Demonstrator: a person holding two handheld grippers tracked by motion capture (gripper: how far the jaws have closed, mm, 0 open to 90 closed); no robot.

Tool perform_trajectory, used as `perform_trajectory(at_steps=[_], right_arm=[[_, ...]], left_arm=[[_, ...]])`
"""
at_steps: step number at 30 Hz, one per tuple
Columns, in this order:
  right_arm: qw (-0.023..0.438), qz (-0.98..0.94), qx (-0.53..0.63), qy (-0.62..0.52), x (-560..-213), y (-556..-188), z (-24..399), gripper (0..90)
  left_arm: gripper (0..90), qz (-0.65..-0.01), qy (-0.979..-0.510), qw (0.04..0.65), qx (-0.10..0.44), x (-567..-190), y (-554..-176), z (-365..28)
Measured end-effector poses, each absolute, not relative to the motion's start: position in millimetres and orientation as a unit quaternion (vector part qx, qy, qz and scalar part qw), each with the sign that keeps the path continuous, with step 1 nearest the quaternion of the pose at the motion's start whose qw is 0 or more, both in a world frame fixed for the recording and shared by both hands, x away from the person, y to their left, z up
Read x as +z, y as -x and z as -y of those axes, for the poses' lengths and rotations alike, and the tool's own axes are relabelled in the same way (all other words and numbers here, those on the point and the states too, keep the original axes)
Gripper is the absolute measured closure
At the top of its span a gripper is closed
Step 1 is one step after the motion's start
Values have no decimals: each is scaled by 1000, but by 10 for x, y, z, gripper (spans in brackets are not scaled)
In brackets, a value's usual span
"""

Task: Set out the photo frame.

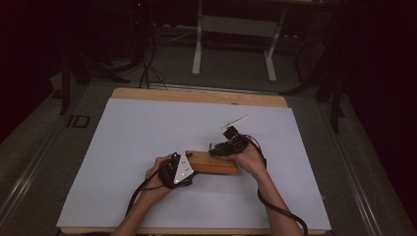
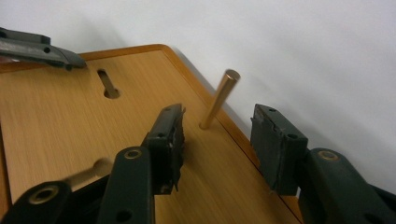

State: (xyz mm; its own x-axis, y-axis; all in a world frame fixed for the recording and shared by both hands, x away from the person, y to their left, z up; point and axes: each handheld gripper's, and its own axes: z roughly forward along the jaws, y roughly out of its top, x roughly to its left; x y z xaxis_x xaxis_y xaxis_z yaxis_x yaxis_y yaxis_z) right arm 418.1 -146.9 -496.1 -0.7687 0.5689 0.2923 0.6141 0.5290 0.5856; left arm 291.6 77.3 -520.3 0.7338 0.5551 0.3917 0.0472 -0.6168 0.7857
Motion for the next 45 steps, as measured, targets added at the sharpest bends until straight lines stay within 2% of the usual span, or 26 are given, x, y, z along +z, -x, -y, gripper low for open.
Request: perform_trajectory(at_steps=[12, 29, 45], right_arm=[[-5, 872, -358, 333, -4817, -4017, 1611, 500], [-47, 869, -391, 299, -4604, -3680, 1717, 521], [-83, 860, -418, 280, -4502, -3413, 1814, 458]], left_arm=[[450, -180, -840, 403, 316, -5181, -2932, -758], [451, -190, -837, 410, 309, -5153, -2966, -761], [450, -195, -836, 412, 305, -5138, -2981, -759]])
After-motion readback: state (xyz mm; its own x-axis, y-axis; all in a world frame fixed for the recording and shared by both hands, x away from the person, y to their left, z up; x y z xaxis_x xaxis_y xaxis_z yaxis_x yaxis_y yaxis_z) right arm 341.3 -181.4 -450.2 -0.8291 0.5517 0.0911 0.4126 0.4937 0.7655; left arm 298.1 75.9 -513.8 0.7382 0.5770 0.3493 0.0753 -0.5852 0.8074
